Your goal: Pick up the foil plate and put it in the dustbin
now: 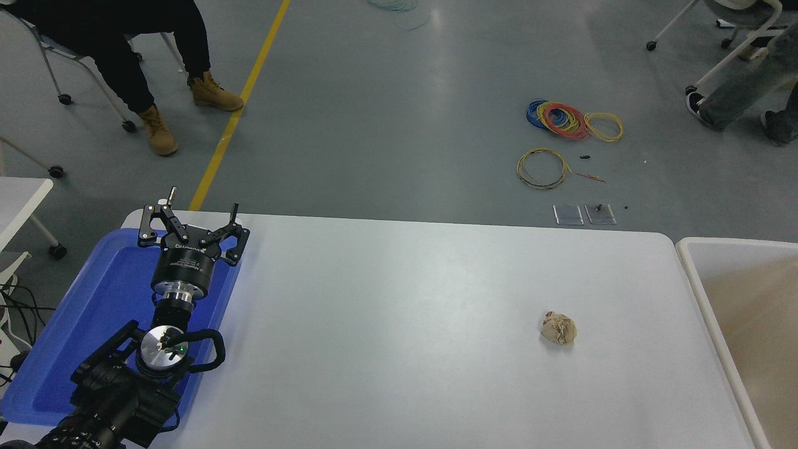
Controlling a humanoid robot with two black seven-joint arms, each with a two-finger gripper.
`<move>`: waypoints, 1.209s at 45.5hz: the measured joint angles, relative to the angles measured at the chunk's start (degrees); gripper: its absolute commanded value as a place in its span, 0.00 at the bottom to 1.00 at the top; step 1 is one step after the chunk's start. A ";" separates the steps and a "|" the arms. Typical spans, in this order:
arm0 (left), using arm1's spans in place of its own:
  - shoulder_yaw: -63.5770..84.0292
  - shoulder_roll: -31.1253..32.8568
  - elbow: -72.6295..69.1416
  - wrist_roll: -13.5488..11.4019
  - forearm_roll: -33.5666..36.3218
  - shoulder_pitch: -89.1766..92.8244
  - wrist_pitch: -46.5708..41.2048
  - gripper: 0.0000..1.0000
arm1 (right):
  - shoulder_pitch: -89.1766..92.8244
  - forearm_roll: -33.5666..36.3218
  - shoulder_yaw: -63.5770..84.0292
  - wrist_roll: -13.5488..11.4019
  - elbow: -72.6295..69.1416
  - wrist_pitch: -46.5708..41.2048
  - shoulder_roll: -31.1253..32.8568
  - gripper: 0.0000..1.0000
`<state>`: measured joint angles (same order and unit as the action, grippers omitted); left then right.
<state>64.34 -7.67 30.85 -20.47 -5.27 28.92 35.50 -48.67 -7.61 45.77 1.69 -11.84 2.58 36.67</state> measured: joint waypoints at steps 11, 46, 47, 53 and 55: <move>0.00 -0.01 0.00 0.00 0.00 0.00 0.00 1.00 | -11.59 -0.23 7.32 0.06 -5.64 0.00 0.20 1.00; 0.00 -0.02 -0.01 0.08 -0.01 0.00 0.00 1.00 | -50.66 -2.20 18.59 0.00 -34.94 -10.85 -2.20 1.00; 0.00 -0.02 -0.01 0.08 0.00 0.00 0.00 1.00 | -51.54 -2.39 18.75 0.00 -35.64 -11.72 -2.27 1.00; 0.00 -0.03 -0.01 0.08 -0.01 0.00 0.00 1.00 | -56.20 -3.52 19.40 -0.01 -39.00 -17.59 -2.69 1.00; 0.00 -0.03 -0.01 0.08 0.00 0.00 0.00 1.00 | -57.79 -3.82 19.52 0.00 -40.05 -19.96 -2.95 1.00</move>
<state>64.34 -7.70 30.85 -20.39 -5.27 28.92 35.50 -106.46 -11.44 65.29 1.69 -51.89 -17.38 33.73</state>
